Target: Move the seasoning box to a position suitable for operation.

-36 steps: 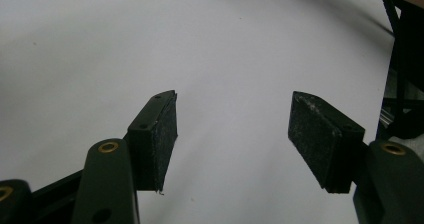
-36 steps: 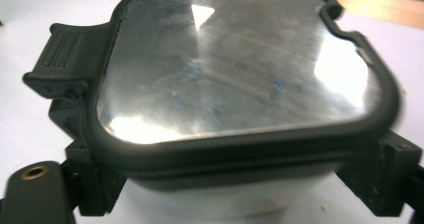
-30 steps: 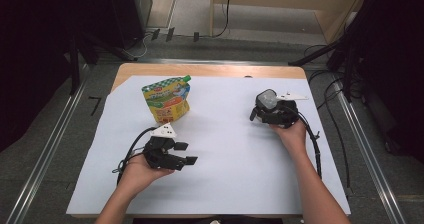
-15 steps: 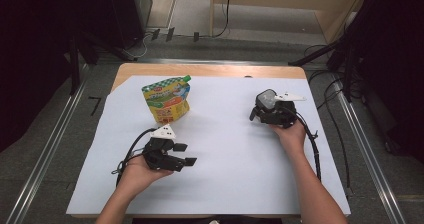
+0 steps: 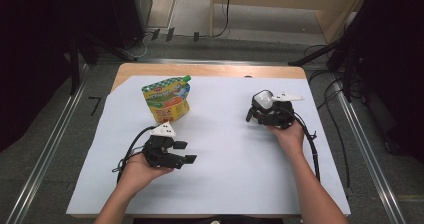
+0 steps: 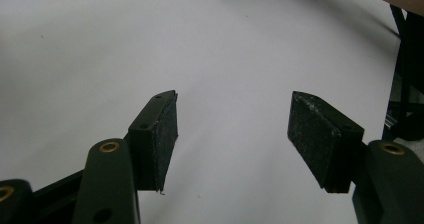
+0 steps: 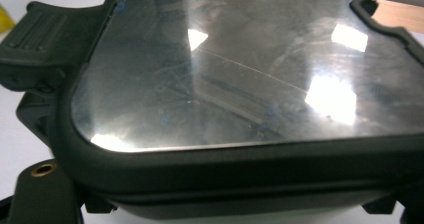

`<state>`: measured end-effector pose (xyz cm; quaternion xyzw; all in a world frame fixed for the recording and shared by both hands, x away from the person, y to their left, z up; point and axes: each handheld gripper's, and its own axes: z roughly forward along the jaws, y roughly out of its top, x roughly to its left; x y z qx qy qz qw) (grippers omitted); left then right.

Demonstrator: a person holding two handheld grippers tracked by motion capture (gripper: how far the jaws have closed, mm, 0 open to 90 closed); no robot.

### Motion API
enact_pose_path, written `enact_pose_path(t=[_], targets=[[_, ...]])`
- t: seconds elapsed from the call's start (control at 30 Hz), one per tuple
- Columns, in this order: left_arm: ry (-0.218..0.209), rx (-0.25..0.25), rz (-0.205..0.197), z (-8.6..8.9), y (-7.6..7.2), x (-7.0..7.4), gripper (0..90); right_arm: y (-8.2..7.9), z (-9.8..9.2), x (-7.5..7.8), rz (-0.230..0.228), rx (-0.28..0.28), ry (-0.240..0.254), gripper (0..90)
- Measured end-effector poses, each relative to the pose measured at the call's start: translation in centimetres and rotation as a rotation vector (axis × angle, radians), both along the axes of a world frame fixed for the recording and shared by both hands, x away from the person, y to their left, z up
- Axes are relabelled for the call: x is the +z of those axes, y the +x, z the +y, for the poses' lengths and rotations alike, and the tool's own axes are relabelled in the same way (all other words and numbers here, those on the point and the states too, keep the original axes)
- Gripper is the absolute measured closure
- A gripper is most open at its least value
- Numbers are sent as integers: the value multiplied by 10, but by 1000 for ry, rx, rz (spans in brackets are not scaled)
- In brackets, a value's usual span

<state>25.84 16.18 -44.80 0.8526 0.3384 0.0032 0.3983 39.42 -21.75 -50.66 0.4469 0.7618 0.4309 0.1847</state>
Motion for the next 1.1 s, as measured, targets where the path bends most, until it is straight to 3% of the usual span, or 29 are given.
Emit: enact_pose_path(t=[0.27,0.37,0.7,0.77,1.1], targets=[[7,-3,0,-2,6,0,376,-12,14,10,-21,57,10,156],[21,22,6,-1,10,0,379,-16,18,13,-7,73,24,156],[-4,25,4,1,18,1,378,-32,41,16,-3,157,28,156],[0,25,2,1,19,2,378,-37,48,18,-6,192,25,156],[5,35,3,1,26,1,381,-54,68,23,-16,262,43,157]])
